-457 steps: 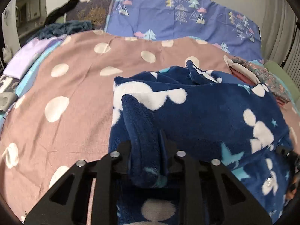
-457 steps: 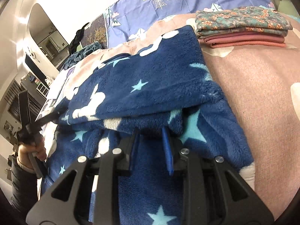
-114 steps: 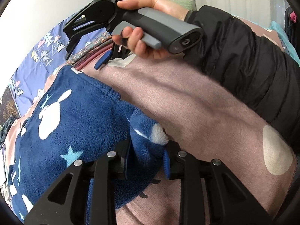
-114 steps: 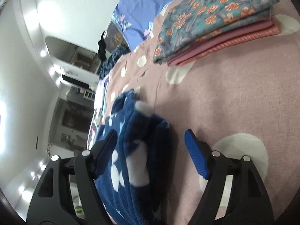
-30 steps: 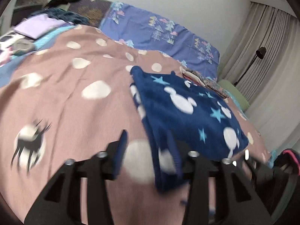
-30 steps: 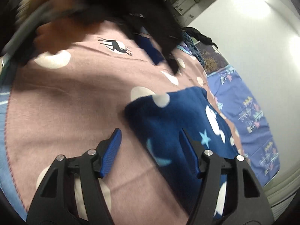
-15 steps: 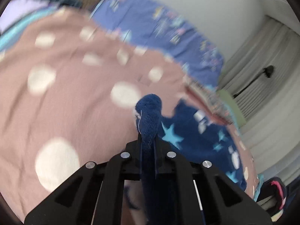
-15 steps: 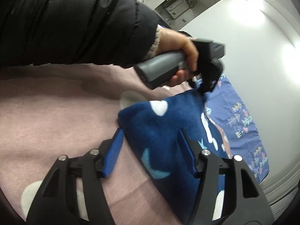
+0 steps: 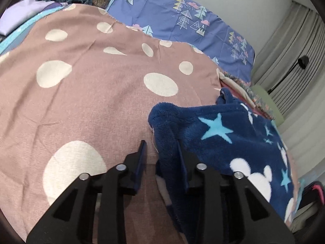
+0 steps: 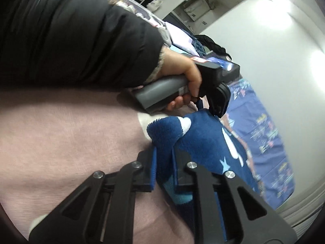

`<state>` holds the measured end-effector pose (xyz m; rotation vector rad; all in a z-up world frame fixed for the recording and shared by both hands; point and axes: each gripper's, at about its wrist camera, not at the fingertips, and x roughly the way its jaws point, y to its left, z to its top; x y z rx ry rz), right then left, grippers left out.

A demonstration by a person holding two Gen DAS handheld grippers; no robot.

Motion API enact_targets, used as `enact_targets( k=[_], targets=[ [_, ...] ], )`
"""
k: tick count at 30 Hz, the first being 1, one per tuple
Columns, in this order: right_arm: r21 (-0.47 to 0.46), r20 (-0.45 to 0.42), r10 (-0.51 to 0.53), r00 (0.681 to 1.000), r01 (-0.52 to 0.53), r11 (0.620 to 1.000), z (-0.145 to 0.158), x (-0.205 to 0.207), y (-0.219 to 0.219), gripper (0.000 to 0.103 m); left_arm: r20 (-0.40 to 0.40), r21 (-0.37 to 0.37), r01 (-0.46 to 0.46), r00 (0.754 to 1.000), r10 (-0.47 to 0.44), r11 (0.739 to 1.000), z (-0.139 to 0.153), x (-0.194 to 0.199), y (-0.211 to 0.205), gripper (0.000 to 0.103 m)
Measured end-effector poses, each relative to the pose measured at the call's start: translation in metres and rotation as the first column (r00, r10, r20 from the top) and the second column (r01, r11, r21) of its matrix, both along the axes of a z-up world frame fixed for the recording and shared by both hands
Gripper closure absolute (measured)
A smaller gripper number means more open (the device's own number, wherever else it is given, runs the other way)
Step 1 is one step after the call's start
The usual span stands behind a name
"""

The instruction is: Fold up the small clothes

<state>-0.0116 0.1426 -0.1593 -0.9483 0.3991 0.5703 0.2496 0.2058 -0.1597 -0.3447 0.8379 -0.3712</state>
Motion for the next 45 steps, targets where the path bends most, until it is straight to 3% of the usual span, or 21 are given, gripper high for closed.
enact_targets(
  k=[2,5,7,8,10,13,15,16,17,18,19,20,22,24,28,32,35,38,41,43,45],
  targets=[
    [-0.051,0.036,0.004,0.999,-0.002,0.999,-0.009,-0.003,0.002,0.089,-0.010,-0.013,-0.010,1.000,0.010,1.000,0.000,0.000,0.003,0.062],
    [-0.047,0.065,0.038,0.997,-0.035,0.998,-0.007,-0.019,-0.001,0.080,0.002,-0.008,-0.021,1.000,0.021,1.000,0.009,-0.010,0.011,0.058],
    [-0.029,0.069,0.036,0.997,-0.034,0.999,-0.002,-0.020,-0.009,0.064,0.043,-0.017,0.002,0.999,-0.001,1.000,0.020,-0.025,0.018,0.055],
    [-0.024,0.069,0.032,0.997,-0.030,0.999,0.001,-0.020,-0.013,0.061,0.055,-0.026,0.020,0.998,-0.018,0.999,0.023,-0.033,0.021,0.050],
    [-0.047,0.082,0.023,0.996,-0.019,0.999,-0.001,-0.019,-0.011,0.061,0.071,-0.060,0.075,0.995,-0.071,0.995,0.029,-0.050,0.026,0.047],
    [-0.086,0.117,0.015,0.993,-0.005,0.996,-0.010,-0.008,-0.002,0.060,0.018,-0.141,0.135,0.991,-0.133,0.981,0.017,-0.058,0.022,0.047],
    [-0.087,0.162,0.001,0.987,0.013,0.996,-0.014,-0.001,0.010,0.063,-0.023,-0.166,0.158,0.986,-0.164,0.973,0.003,-0.056,0.009,0.047],
    [-0.094,0.174,-0.003,0.985,0.020,0.995,-0.017,0.000,0.016,0.069,-0.038,-0.181,0.158,0.985,-0.167,0.971,-0.005,-0.053,0.004,0.045],
    [-0.108,0.174,-0.010,0.985,0.030,0.994,-0.022,0.007,0.021,0.083,-0.037,-0.239,0.146,0.987,-0.159,0.960,-0.012,-0.050,0.002,0.043],
    [-0.112,0.155,-0.017,0.988,0.035,0.993,-0.023,0.012,0.026,0.087,-0.037,-0.277,0.139,0.987,-0.155,0.951,-0.014,-0.047,0.002,0.043],
    [-0.104,0.152,-0.013,0.988,0.029,0.994,-0.021,0.011,0.027,0.089,-0.042,-0.309,0.126,0.988,-0.146,0.943,-0.015,-0.044,0.002,0.055],
    [-0.082,0.142,-0.010,0.990,0.022,0.996,-0.013,0.008,0.026,0.089,-0.053,-0.343,0.114,0.989,-0.141,0.932,-0.015,-0.040,0.002,0.076],
    [-0.030,0.116,-0.024,0.993,0.028,0.999,0.000,0.007,0.022,0.089,-0.003,-0.314,0.128,0.991,-0.136,0.941,-0.005,-0.045,0.002,0.081],
    [-0.032,0.073,-0.024,0.997,0.027,0.999,0.000,0.013,0.018,0.089,0.026,-0.282,0.136,0.991,-0.134,0.950,-0.001,-0.049,0.000,0.081],
    [-0.111,0.152,0.018,0.988,-0.001,0.994,-0.017,0.003,0.012,0.082,-0.017,-0.339,0.096,0.994,-0.108,0.936,-0.019,-0.049,0.008,0.078],
    [-0.103,0.188,0.026,0.982,-0.007,0.995,-0.011,-0.008,-0.004,0.063,-0.030,-0.359,0.067,0.996,-0.083,0.931,-0.019,-0.053,0.017,0.061],
    [-0.089,0.156,-0.040,0.987,0.055,0.995,-0.014,0.005,-0.009,0.064,-0.039,-0.374,0.068,0.995,-0.090,0.925,-0.019,-0.053,0.017,0.053],
    [-0.092,0.155,-0.089,0.984,0.104,0.990,-0.018,0.016,0.001,0.071,-0.044,-0.344,0.092,0.993,-0.114,0.934,-0.015,-0.043,0.005,0.050],
    [-0.112,0.236,-0.102,0.966,0.131,0.985,-0.025,0.029,0.015,0.071,-0.042,-0.298,0.121,0.989,-0.140,0.947,-0.013,-0.028,-0.009,0.052],
    [-0.116,0.235,-0.102,0.967,0.132,0.984,-0.027,0.034,0.020,0.078,-0.054,-0.300,0.118,0.989,-0.140,0.947,-0.014,-0.019,-0.011,0.068],
    [-0.078,0.202,-0.100,0.974,0.118,0.990,-0.019,0.032,0.017,0.084,-0.047,-0.317,0.117,0.989,-0.139,0.941,-0.013,-0.016,-0.008,0.075]
  ],
)
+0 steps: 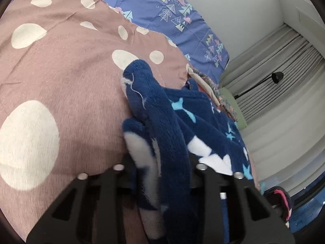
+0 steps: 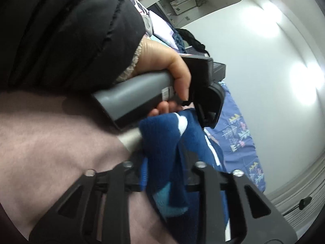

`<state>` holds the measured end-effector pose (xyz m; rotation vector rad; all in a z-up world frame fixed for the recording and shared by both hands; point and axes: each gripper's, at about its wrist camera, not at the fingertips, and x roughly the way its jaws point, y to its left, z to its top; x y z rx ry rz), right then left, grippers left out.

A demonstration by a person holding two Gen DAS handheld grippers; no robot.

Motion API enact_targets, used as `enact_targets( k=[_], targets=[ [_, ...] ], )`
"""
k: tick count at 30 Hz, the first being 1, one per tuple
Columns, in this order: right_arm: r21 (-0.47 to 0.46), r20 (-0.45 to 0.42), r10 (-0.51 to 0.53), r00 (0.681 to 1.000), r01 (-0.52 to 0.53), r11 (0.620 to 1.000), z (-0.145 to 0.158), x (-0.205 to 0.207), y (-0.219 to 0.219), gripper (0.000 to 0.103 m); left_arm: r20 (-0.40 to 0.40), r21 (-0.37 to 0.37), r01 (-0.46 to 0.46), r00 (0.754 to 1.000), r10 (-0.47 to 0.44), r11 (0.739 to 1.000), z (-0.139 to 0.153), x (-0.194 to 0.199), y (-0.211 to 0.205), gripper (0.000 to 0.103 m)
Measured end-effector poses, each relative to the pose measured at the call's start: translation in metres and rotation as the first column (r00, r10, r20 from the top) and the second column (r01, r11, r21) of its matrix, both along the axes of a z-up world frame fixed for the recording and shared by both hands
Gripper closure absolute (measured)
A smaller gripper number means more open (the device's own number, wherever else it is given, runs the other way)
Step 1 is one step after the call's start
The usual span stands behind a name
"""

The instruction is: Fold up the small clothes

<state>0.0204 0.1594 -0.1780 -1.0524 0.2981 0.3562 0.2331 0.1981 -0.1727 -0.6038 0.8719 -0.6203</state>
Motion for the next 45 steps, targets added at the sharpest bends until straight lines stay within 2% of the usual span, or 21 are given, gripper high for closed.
enact_targets(
  k=[2,5,8,11,14,18,21,23,26,27,31,34,37,38,41,43,44,45],
  targets=[
    [0.095,-0.046,0.009,0.999,-0.005,0.995,0.020,0.000,-0.010,0.088,0.024,-0.005,-0.009,1.000,0.009,1.000,0.008,-0.004,0.003,0.078],
    [0.267,-0.107,-0.008,0.994,0.037,0.963,0.058,-0.002,-0.028,0.089,0.079,-0.014,-0.014,0.997,0.015,1.000,0.032,-0.010,0.001,0.078],
    [0.422,-0.133,-0.019,0.991,0.074,0.904,0.095,-0.009,-0.051,0.089,0.133,-0.010,0.000,0.991,0.001,1.000,0.065,-0.015,-0.008,0.078],
    [0.569,-0.181,-0.023,0.983,0.124,0.813,0.132,-0.012,-0.085,0.089,0.173,0.032,0.026,0.984,-0.032,0.999,0.099,-0.020,-0.027,0.078],
    [0.688,-0.220,-0.037,0.975,0.182,0.702,0.161,-0.012,-0.127,0.089,0.193,0.080,0.046,0.979,-0.061,0.996,0.129,-0.022,-0.054,0.077],
    [0.778,-0.250,-0.069,0.966,0.243,0.580,0.181,-0.012,-0.183,0.090,0.213,0.140,0.069,0.972,-0.098,0.988,0.157,-0.021,-0.096,0.077],
    [0.814,-0.270,-0.094,0.958,0.279,0.509,0.188,-0.008,-0.223,0.090,0.220,0.205,0.089,0.966,-0.134,0.975,0.173,-0.019,-0.137,0.076],
    [0.835,-0.296,-0.105,0.950,0.310,0.455,0.188,-0.008,-0.250,0.090,0.209,0.270,0.104,0.964,-0.164,0.957,0.180,-0.015,-0.173,0.076],
    [0.869,-0.350,-0.068,0.934,0.351,0.348,0.179,-0.010,-0.297,0.090,0.185,0.343,0.134,0.961,-0.207,0.930,0.180,-0.011,-0.219,0.075],
    [0.881,-0.380,-0.047,0.924,0.377,0.287,0.173,-0.011,-0.320,0.090,0.177,0.360,0.147,0.959,-0.222,0.921,0.179,-0.009,-0.234,0.075],
    [0.885,-0.451,-0.009,0.892,0.449,0.121,0.149,-0.014,-0.386,0.090,0.143,0.451,0.200,0.946,-0.292,0.870,0.165,-0.007,-0.304,0.074],
    [0.867,-0.492,-0.044,0.870,0.494,0.062,0.130,-0.022,-0.421,0.090,0.108,0.550,0.231,0.934,-0.342,0.803,0.144,-0.006,-0.362,0.074],
    [0.834,-0.548,-0.075,0.833,0.551,0.037,0.112,-0.026,-0.445,0.090,0.072,0.622,0.252,0.924,-0.375,0.741,0.125,-0.006,-0.403,0.072],
    [0.810,-0.581,-0.084,0.809,0.585,0.032,0.102,-0.025,-0.454,0.090,0.051,0.658,0.258,0.922,-0.385,0.707,0.114,-0.005,-0.420,0.069],
    [0.741,-0.665,-0.092,0.741,0.670,0.042,0.076,-0.018,-0.462,0.089,0.018,0.714,0.275,0.912,-0.409,0.644,0.092,-0.007,-0.448,0.060],
    [0.720,-0.690,-0.076,0.719,0.694,0.030,0.063,-0.018,-0.465,0.088,0.007,0.748,0.277,0.905,-0.426,0.603,0.081,-0.012,-0.462,0.055],
    [0.717,-0.694,-0.062,0.717,0.696,0.021,0.059,-0.019,-0.467,0.088,0.016,0.769,0.270,0.898,-0.440,0.580,0.080,-0.016,-0.468,0.052],
    [0.717,-0.696,-0.050,0.717,0.697,0.016,0.057,-0.019,-0.468,0.088,0.024,0.779,0.266,0.892,-0.451,0.568,0.081,-0.019,-0.472,0.050]
  ],
)
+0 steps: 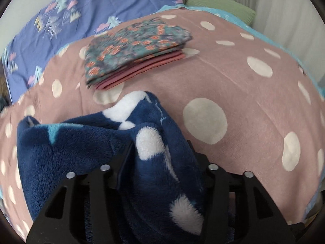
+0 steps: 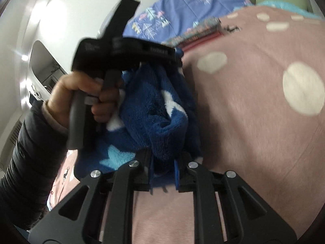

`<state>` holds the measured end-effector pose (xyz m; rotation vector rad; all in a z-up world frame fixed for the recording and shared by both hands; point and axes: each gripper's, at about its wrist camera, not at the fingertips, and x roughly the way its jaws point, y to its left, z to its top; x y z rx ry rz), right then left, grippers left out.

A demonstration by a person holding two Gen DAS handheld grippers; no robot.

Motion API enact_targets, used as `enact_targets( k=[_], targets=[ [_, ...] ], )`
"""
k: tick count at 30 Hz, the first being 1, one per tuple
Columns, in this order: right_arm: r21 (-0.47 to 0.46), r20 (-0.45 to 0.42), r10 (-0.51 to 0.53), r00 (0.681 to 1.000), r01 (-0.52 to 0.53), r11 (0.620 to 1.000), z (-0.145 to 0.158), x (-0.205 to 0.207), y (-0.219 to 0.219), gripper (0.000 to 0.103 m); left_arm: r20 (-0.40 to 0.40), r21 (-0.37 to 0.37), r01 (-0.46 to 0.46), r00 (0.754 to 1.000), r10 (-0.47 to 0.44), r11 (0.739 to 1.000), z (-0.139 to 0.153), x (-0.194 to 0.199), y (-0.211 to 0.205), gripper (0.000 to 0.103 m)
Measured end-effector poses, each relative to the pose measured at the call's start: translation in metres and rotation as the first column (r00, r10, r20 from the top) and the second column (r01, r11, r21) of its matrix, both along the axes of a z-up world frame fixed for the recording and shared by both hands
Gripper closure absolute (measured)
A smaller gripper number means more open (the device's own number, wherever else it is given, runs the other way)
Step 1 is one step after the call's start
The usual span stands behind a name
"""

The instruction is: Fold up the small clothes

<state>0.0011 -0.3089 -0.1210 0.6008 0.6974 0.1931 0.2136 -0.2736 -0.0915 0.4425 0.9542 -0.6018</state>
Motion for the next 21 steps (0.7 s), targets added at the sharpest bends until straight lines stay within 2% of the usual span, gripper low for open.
enact_targets(
  k=[2,3,5,7,8,10,13,17,19,20,21],
  targets=[
    [0.022,0.003,0.012,1.000,-0.012,1.000,-0.001,-0.002,0.000,0.088,0.023,-0.017,0.027,0.999,-0.026,0.999,0.013,-0.009,0.000,0.048],
    [0.027,0.006,0.014,1.000,-0.014,1.000,-0.002,-0.003,-0.001,0.088,0.043,-0.056,0.048,0.998,-0.045,0.997,0.029,-0.015,0.006,0.048],
    [0.034,0.010,0.016,1.000,-0.016,0.999,-0.003,-0.005,-0.001,0.088,0.109,-0.132,0.072,0.992,-0.058,0.989,0.059,-0.026,0.022,0.048],
    [0.045,0.010,0.018,1.000,-0.018,0.999,-0.001,-0.005,-0.001,0.088,0.198,-0.177,0.064,0.980,-0.028,0.982,0.088,-0.038,0.048,0.050],
    [0.047,0.011,0.018,1.000,-0.019,0.999,0.000,-0.006,-0.001,0.088,0.234,-0.187,0.045,0.972,0.000,0.981,0.102,-0.043,0.066,0.056],
    [0.044,0.012,0.019,1.000,-0.019,0.999,-0.002,-0.007,-0.002,0.088,0.253,-0.184,0.019,0.967,0.029,0.983,0.110,-0.049,0.094,0.070],
    [0.012,0.016,0.015,1.000,-0.015,1.000,-0.001,-0.007,0.000,0.087,0.218,-0.152,0.018,0.976,0.016,0.988,0.095,-0.059,0.133,0.087],
    [-0.073,0.017,0.025,1.000,-0.024,0.997,0.007,-0.012,0.005,0.085,0.099,-0.116,0.098,0.991,-0.086,0.988,0.040,-0.072,0.150,0.092],
    [-0.116,0.010,-0.002,1.000,0.003,0.993,0.015,-0.017,0.001,0.079,0.156,-0.052,0.126,0.981,-0.116,0.991,0.018,-0.080,0.139,0.094],
    [-0.150,0.013,-0.032,0.999,0.034,0.988,0.020,-0.020,-0.001,0.070,0.168,-0.044,0.133,0.978,-0.124,0.990,0.014,-0.081,0.132,0.095],
    [-0.212,0.043,-0.080,0.996,0.088,0.973,0.032,-0.027,-0.003,0.065,0.163,-0.057,0.139,0.978,-0.128,0.989,0.013,-0.080,0.128,0.095]
  ],
)
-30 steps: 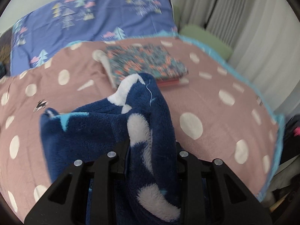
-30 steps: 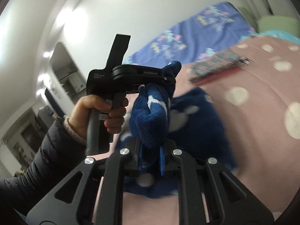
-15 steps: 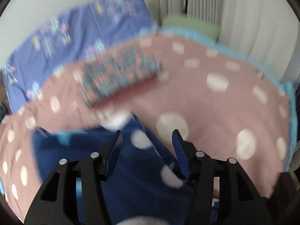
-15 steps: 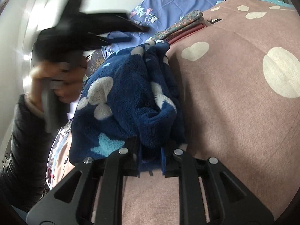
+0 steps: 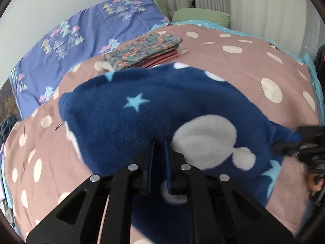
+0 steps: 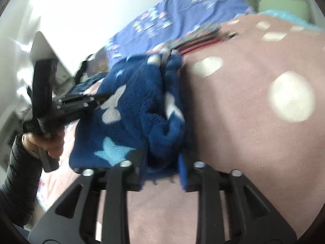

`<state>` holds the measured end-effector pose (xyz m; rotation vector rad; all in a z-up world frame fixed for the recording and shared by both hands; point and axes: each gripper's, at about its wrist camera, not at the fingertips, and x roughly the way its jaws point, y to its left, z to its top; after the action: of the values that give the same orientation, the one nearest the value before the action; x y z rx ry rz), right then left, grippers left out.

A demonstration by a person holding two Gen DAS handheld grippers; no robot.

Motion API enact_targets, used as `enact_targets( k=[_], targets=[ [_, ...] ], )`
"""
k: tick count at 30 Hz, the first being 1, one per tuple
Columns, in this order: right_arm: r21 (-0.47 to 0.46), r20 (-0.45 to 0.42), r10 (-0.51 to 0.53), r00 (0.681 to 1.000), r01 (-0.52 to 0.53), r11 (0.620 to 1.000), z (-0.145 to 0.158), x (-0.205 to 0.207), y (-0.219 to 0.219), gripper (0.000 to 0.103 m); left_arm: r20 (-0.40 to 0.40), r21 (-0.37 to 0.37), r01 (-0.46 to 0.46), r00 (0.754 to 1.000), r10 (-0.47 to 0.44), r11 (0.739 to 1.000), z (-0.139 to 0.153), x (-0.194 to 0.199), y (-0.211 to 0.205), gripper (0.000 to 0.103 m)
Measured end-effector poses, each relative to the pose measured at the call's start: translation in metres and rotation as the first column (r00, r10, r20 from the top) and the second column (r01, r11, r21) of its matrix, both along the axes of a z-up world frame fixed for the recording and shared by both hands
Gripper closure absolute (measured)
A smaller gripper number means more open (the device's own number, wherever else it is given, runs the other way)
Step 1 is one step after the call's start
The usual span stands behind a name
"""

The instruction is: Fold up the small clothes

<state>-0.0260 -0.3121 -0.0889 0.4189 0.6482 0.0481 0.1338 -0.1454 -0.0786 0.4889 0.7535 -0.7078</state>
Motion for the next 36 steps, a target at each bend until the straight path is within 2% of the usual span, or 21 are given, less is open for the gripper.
enact_targets(
  k=[2,4,5,6,7,8,10,12,13,14,16,17,18,20,23,26,28,29,31,33,36],
  targets=[
    [-0.086,0.072,-0.040,0.997,0.046,0.995,0.022,-0.010,0.001,0.061,-0.061,-0.049,0.034,0.997,-0.037,0.998,-0.001,0.007,-0.006,0.095],
    [-0.102,0.127,0.030,0.991,-0.017,0.995,0.040,-0.009,0.008,0.062,-0.086,-0.073,0.048,0.995,-0.055,0.996,-0.004,0.013,-0.009,0.095],
    [-0.098,0.137,0.076,0.988,-0.063,0.993,0.044,-0.005,0.013,0.067,-0.098,-0.091,0.041,0.994,-0.050,0.995,-0.006,0.018,-0.011,0.095],
    [-0.097,0.123,0.134,0.983,-0.122,0.988,0.043,0.007,0.022,0.070,-0.104,-0.104,0.035,0.994,-0.045,0.994,-0.006,0.019,-0.012,0.095],
    [-0.106,0.094,0.148,0.985,-0.138,0.985,0.037,0.017,0.028,0.074,-0.106,-0.114,0.029,0.994,-0.041,0.993,-0.007,0.019,-0.012,0.095],
    [-0.118,0.056,0.137,0.989,-0.130,0.985,0.029,0.027,0.031,0.078,-0.101,-0.122,0.023,0.994,-0.036,0.992,-0.007,0.017,-0.012,0.095],
    [-0.142,-0.093,0.073,0.993,-0.086,0.986,-0.009,0.053,0.030,0.083,-0.084,-0.129,0.014,0.996,-0.025,0.992,-0.007,0.013,-0.011,0.094],
    [-0.123,-0.078,0.058,0.995,-0.067,0.990,-0.028,0.056,0.026,0.082,-0.047,-0.134,0.001,0.999,-0.008,0.991,-0.002,0.006,-0.009,0.091],
    [-0.122,-0.081,0.045,0.996,-0.055,0.991,-0.027,0.053,0.025,0.080,-0.037,-0.138,-0.006,0.999,0.001,0.990,0.003,0.000,-0.007,0.090],
    [-0.133,-0.095,0.028,0.995,-0.040,0.990,-0.026,0.051,0.026,0.077,-0.015,-0.152,-0.026,1.000,0.024,0.988,0.011,-0.009,-0.002,0.084],
    [-0.138,-0.103,0.021,0.994,-0.036,0.990,-0.027,0.051,0.027,0.071,0.058,-0.208,-0.050,0.996,0.064,0.977,0.025,-0.035,0.014,0.064],
    [-0.117,-0.105,0.025,0.994,-0.037,0.992,-0.029,0.051,0.025,0.071,0.106,-0.246,-0.040,0.992,0.068,0.968,0.031,-0.057,0.025,0.047],
    [-0.089,-0.109,0.026,0.994,-0.036,0.995,-0.032,0.052,0.021,0.070,0.140,-0.261,-0.027,0.988,0.065,0.965,0.032,-0.076,0.034,0.038],
    [-0.031,-0.124,0.018,0.992,-0.022,0.999,-0.034,0.052,0.012,0.058,0.200,-0.208,-0.017,0.978,0.060,0.978,0.025,-0.114,0.047,0.036],
    [0.073,-0.137,0.032,0.990,-0.022,0.997,-0.041,0.053,0.000,0.055,0.186,-0.091,-0.030,0.981,0.047,0.995,-0.005,-0.147,0.052,0.031],
    [0.028,-0.134,0.025,0.991,-0.021,0.999,-0.038,0.054,0.006,0.055,0.210,0.038,-0.111,0.972,0.101,0.993,-0.037,-0.150,0.039,0.031],
    [-0.016,-0.130,0.015,0.991,-0.017,1.000,-0.035,0.053,0.012,0.055,0.207,0.028,-0.179,0.964,0.169,0.983,-0.045,-0.138,0.032,0.031],
    [-0.022,-0.129,0.013,0.992,-0.016,1.000,-0.035,0.052,0.012,0.055,0.195,-0.016,-0.207,0.959,0.206,0.978,-0.046,-0.131,0.028,0.031],
    [-0.018,-0.129,0.012,0.992,-0.014,1.000,-0.036,0.052,0.012,0.055,0.217,-0.058,-0.251,0.942,0.258,0.966,-0.044,-0.124,0.020,0.031],
    [-0.013,-0.131,0.007,0.991,-0.009,1.000,-0.037,0.050,0.011,0.054,0.275,-0.029,-0.302,0.914,0.298,0.953,-0.045,-0.119,0.010,0.029],
    [-0.049,-0.132,0.004,0.991,-0.010,0.999,-0.036,0.049,0.016,0.054,0.392,0.096,-0.374,0.866,0.310,0.923,-0.055,-0.124,0.011,0.029]
  ],
)
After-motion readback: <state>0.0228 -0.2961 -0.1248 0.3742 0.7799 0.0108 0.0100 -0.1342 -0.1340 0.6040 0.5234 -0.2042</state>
